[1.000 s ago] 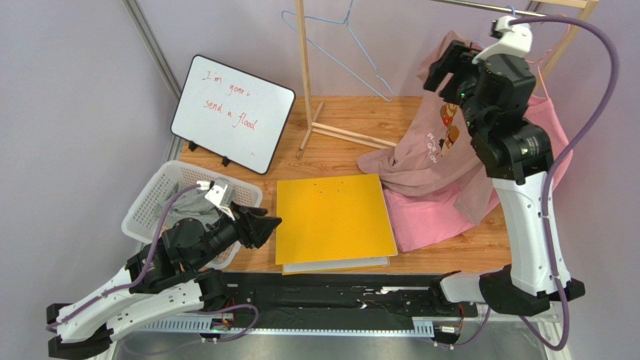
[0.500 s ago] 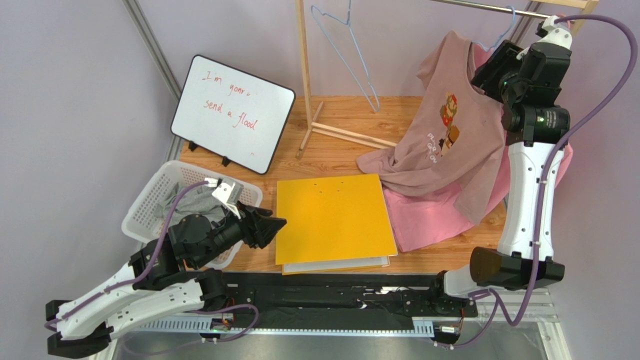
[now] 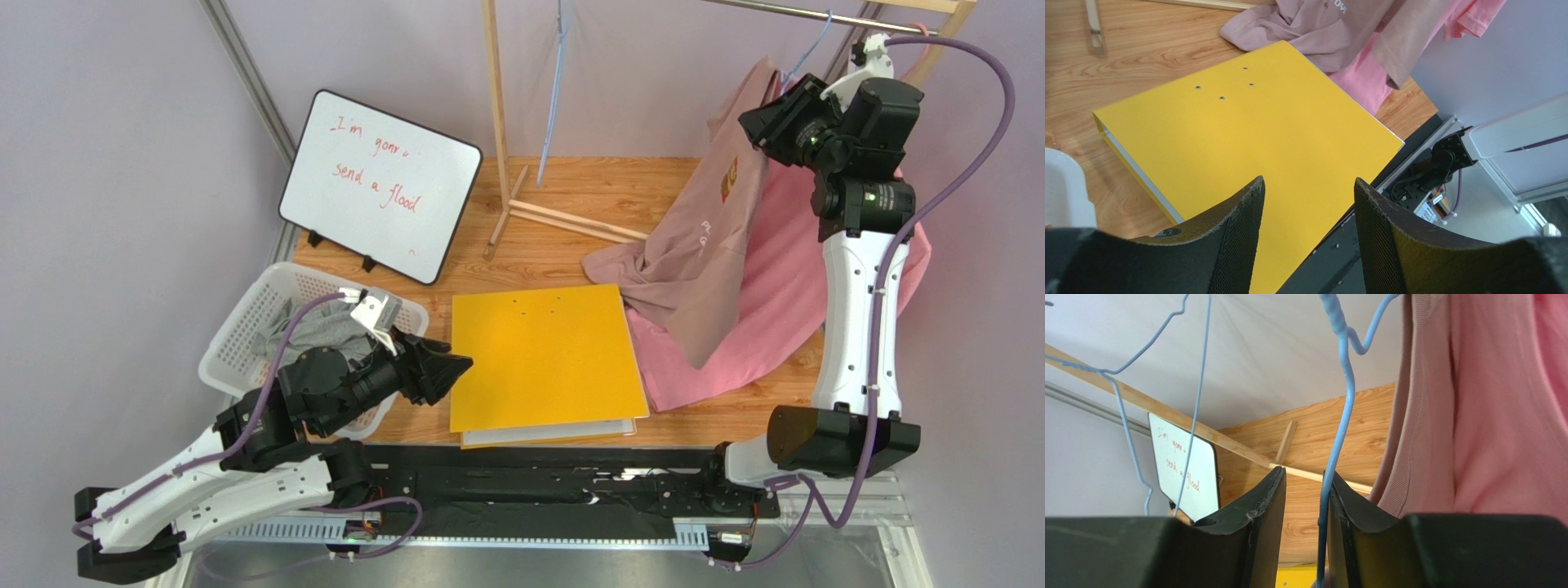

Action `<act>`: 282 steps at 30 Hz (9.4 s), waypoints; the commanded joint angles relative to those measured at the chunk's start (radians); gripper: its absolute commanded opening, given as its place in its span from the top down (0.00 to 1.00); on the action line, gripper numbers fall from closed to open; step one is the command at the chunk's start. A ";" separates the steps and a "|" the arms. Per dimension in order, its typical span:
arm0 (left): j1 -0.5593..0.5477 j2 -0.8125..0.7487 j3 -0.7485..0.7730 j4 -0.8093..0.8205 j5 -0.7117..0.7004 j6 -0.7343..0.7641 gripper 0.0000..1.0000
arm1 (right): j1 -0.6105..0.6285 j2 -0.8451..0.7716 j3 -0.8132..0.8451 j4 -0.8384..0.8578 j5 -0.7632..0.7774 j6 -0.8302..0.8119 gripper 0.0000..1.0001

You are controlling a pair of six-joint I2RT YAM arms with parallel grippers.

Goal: Remove the t-shirt from the hanger

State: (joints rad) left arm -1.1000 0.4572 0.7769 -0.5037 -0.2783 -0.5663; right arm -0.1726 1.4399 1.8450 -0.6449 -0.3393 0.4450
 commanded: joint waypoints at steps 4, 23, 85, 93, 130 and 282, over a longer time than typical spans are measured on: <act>-0.003 0.008 0.004 0.040 0.019 -0.012 0.39 | -0.005 -0.039 -0.033 0.139 -0.133 0.099 0.67; -0.001 0.049 0.005 0.068 0.053 -0.018 0.39 | -0.039 -0.059 -0.112 0.353 -0.189 0.236 1.00; -0.248 1.009 0.539 0.769 0.326 0.628 0.22 | -0.008 -0.572 -0.374 0.119 0.149 0.324 1.00; -0.248 1.153 0.700 0.726 0.469 0.592 0.23 | -0.008 -0.628 -0.386 0.108 0.048 0.365 1.00; -0.297 0.985 0.185 0.860 0.234 0.235 1.00 | -0.008 -0.414 -0.417 0.265 0.117 0.359 1.00; 0.196 1.680 0.940 0.697 0.650 0.456 1.00 | 0.340 -0.184 -0.472 0.887 0.239 -0.180 1.00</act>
State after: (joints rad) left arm -0.9016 2.1876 1.7435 0.1608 0.3790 -0.1841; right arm 0.1669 1.1942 1.3220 0.1196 -0.1699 0.3260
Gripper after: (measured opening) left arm 0.018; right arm 0.007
